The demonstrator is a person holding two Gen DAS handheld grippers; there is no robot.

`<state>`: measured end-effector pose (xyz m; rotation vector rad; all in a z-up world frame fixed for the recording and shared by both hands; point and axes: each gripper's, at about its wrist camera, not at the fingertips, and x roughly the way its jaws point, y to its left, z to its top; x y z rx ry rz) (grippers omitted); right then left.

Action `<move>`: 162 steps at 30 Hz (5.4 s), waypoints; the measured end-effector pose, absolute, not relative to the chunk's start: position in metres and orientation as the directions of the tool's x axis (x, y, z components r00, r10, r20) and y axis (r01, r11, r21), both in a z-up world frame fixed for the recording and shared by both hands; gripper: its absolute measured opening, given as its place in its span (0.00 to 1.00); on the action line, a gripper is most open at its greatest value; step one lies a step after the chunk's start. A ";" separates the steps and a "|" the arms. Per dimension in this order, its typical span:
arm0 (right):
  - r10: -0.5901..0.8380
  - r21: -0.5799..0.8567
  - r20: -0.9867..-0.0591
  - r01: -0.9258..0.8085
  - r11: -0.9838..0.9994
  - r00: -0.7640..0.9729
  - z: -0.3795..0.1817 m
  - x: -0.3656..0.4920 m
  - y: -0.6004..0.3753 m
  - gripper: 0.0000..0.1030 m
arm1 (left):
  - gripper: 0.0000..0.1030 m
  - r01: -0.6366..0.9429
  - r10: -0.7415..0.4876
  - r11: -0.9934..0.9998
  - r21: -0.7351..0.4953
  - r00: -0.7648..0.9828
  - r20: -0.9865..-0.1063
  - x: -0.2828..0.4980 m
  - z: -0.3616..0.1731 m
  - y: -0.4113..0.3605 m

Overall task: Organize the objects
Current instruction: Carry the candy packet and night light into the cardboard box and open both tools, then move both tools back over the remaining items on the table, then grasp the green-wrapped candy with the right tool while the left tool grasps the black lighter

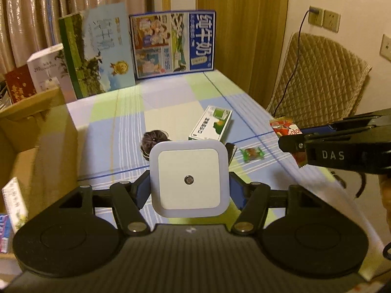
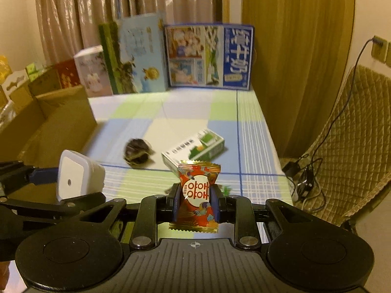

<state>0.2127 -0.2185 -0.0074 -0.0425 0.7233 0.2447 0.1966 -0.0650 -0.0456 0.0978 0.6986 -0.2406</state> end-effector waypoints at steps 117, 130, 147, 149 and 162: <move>0.550 0.315 -0.556 -0.455 0.833 0.623 0.055 0.139 -0.025 0.74 | 0.80 -0.090 0.034 0.994 -0.063 0.795 -0.605 0.069 0.043 0.190; 0.443 0.282 -0.564 -0.341 0.897 0.697 0.056 0.095 -0.100 0.94 | 0.95 -0.013 -0.039 0.996 -0.084 0.808 -0.588 0.048 0.054 0.141; 0.224 0.235 -0.565 -0.105 0.966 0.794 0.059 0.090 -0.230 0.98 | 0.99 0.184 -0.192 0.980 -0.076 0.776 -0.600 0.082 0.047 0.033; 0.209 0.233 -0.566 -0.088 0.969 0.797 0.057 0.092 -0.241 0.98 | 0.99 0.206 -0.208 0.976 -0.073 0.771 -0.603 0.089 0.044 0.020; 0.160 0.180 -0.603 -0.062 0.982 0.781 0.034 0.122 -0.277 0.98 | 0.99 0.281 -0.255 0.958 -0.062 0.726 -0.639 0.137 0.014 -0.038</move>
